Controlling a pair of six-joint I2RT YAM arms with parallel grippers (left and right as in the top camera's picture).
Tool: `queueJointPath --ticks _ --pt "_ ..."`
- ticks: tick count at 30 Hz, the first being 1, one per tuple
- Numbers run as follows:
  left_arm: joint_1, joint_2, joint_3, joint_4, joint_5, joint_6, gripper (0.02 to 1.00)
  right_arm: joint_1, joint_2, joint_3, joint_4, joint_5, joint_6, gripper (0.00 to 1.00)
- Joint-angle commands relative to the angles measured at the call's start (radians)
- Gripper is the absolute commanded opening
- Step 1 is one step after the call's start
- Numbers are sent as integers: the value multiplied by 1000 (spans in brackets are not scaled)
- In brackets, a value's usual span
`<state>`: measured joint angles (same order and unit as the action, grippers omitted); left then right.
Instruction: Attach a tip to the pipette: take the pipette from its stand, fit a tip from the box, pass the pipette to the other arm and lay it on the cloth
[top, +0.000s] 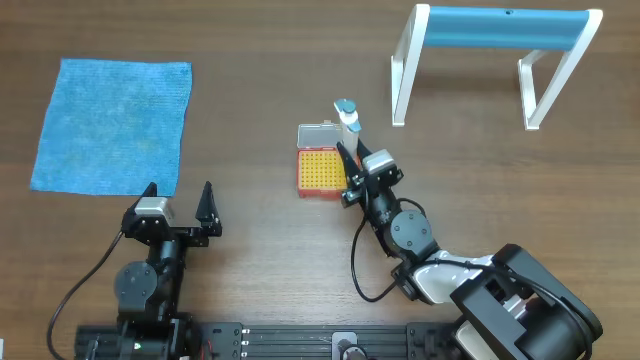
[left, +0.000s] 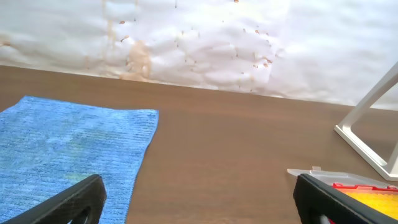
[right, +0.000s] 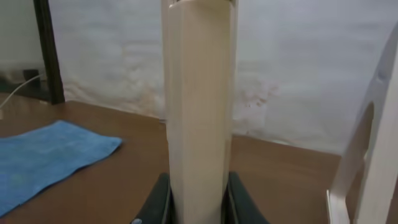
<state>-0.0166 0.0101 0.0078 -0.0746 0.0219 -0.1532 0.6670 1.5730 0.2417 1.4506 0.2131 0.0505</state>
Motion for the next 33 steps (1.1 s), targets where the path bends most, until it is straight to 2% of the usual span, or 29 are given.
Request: queueJointPath --ticks 1,11,21,33 --pt "3 -5 -2 -6 -14 13 978 6 16 -4 11 -43 20 75" --pt "3 -5 -2 -6 -14 13 978 6 73 79 13 -121 35 75" --pt "3 -5 -2 -6 -14 13 976 6 172 188 13 -121 34 73" --pt "3 -5 -2 -6 -14 13 978 6 179 192 -17 -119 3 73"
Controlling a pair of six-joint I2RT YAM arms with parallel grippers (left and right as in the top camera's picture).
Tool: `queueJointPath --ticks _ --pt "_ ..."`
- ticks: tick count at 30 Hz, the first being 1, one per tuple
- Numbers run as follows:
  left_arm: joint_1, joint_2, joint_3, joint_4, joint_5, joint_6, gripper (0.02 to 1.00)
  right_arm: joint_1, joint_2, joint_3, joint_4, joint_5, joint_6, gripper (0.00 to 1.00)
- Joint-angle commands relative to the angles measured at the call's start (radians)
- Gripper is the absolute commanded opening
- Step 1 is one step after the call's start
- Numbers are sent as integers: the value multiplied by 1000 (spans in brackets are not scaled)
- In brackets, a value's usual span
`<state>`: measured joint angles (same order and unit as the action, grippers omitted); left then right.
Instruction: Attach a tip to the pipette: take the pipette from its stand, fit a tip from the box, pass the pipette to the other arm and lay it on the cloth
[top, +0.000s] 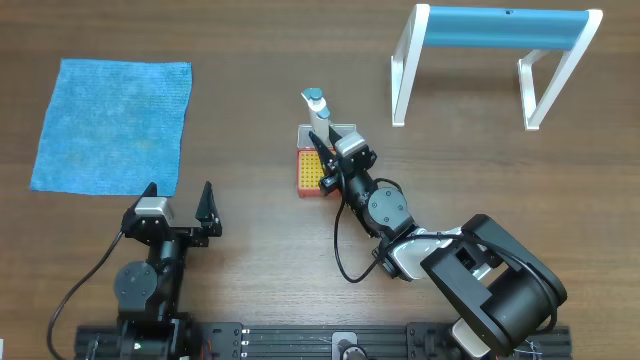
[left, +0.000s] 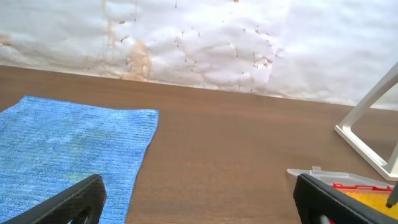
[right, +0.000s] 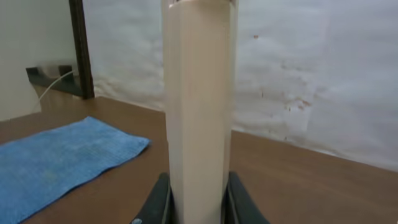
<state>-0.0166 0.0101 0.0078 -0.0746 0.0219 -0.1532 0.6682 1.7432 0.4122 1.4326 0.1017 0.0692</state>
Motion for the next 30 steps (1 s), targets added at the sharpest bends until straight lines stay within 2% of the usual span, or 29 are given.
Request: queueJointPath --ticks 1,17,22,30 --pt "3 -5 -2 -6 -14 13 978 5 8 21 -5 -5 -19 73" --pt "3 -5 -2 -6 -14 13 978 4 31 21 -39 17 -21 73" --pt "3 -5 -2 -6 -14 13 978 4 70 21 2 44 -21 73" --pt "3 -5 -2 -6 -14 13 974 3 111 10 13 44 -13 73"
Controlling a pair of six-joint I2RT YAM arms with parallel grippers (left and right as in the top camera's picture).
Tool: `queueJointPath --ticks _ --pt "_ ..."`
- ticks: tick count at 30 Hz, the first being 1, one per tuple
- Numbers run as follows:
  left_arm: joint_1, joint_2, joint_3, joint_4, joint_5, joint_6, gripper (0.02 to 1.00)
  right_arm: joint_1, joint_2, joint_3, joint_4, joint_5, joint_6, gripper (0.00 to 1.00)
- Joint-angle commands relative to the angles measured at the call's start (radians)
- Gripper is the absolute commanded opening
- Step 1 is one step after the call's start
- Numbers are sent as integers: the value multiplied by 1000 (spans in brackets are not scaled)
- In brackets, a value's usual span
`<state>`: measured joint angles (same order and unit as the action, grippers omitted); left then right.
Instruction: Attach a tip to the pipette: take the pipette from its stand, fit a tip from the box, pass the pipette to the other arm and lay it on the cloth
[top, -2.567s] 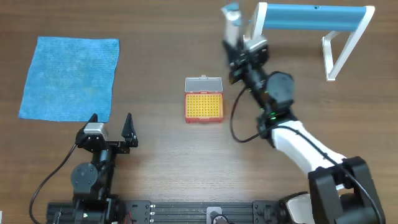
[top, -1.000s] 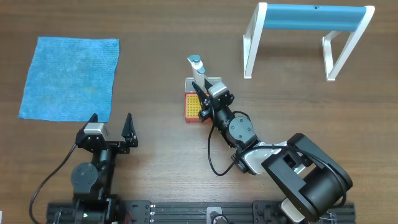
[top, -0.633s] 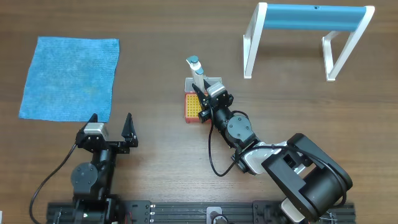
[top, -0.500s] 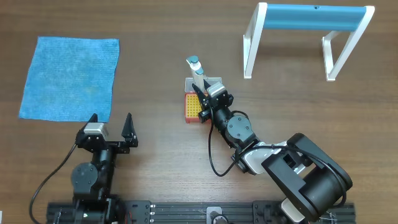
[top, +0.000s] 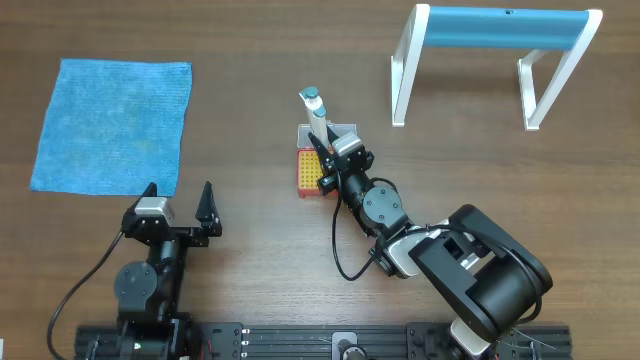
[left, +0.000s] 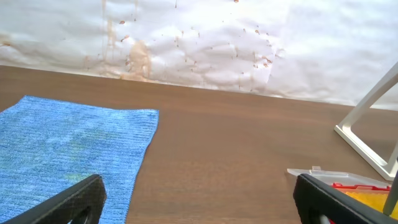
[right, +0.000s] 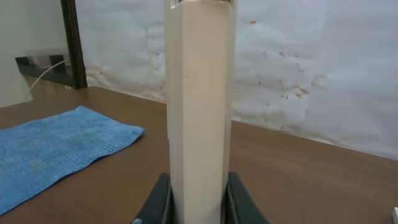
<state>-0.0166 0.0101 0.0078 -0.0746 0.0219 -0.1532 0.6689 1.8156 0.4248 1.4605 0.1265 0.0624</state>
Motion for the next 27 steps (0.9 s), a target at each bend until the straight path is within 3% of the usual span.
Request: queueJointPath --ticks 1,11,27 --pt "3 -5 -2 -6 -14 13 978 2 40 -8 -14 19 -3 73" --pt "3 -5 -2 -6 -14 13 978 2 143 -39 2 19 76 73" --pt "3 -5 -2 -6 -14 13 978 2 159 -79 -50 23 83 73"
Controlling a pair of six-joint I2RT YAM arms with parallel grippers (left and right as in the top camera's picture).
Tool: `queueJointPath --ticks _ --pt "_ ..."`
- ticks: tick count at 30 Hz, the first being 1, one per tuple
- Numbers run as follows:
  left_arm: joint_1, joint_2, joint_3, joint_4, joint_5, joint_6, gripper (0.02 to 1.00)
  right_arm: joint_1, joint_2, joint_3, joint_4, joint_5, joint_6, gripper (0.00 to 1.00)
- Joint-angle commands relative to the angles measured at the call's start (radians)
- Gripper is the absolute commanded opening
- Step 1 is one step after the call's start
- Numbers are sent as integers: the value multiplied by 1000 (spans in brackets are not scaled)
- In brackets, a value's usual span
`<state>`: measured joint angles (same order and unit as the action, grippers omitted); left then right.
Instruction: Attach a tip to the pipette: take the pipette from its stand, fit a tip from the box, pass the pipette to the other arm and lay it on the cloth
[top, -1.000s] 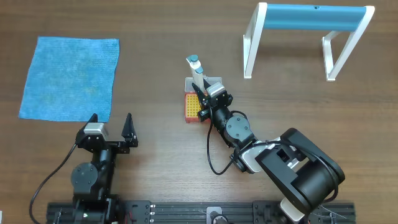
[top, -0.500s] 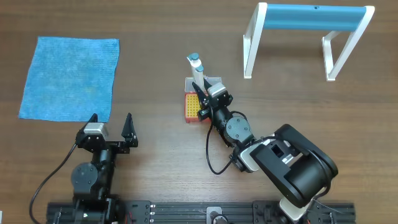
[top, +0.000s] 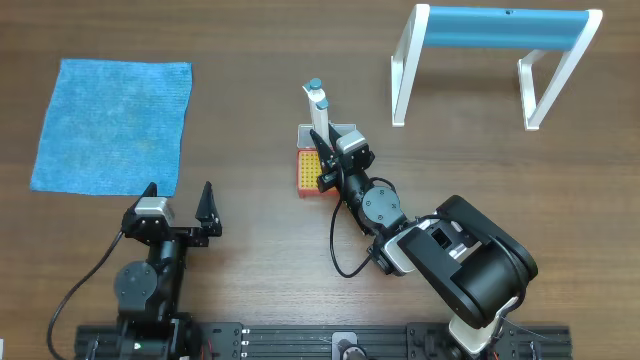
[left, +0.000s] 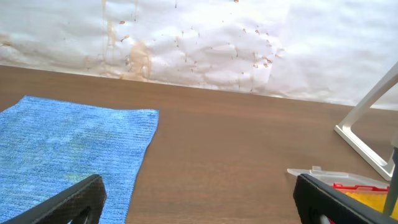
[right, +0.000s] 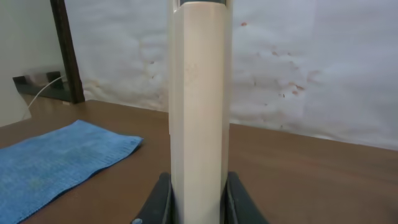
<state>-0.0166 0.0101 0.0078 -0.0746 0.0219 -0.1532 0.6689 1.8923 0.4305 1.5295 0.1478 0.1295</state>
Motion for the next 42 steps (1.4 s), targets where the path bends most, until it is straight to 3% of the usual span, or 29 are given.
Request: queueJointPath --ticks 1,9,26,42 --pt "3 -5 -2 -6 -14 13 978 2 83 -84 -118 2 16 73" --pt "3 -5 -2 -6 -14 13 978 2 82 -85 -116 2 14 73" --pt "3 -5 -2 -6 -14 13 976 2 -54 -1 -66 2 -128 73" --pt "3 -5 -2 -6 -14 13 978 -1 -98 80 -65 -2 -123 73"
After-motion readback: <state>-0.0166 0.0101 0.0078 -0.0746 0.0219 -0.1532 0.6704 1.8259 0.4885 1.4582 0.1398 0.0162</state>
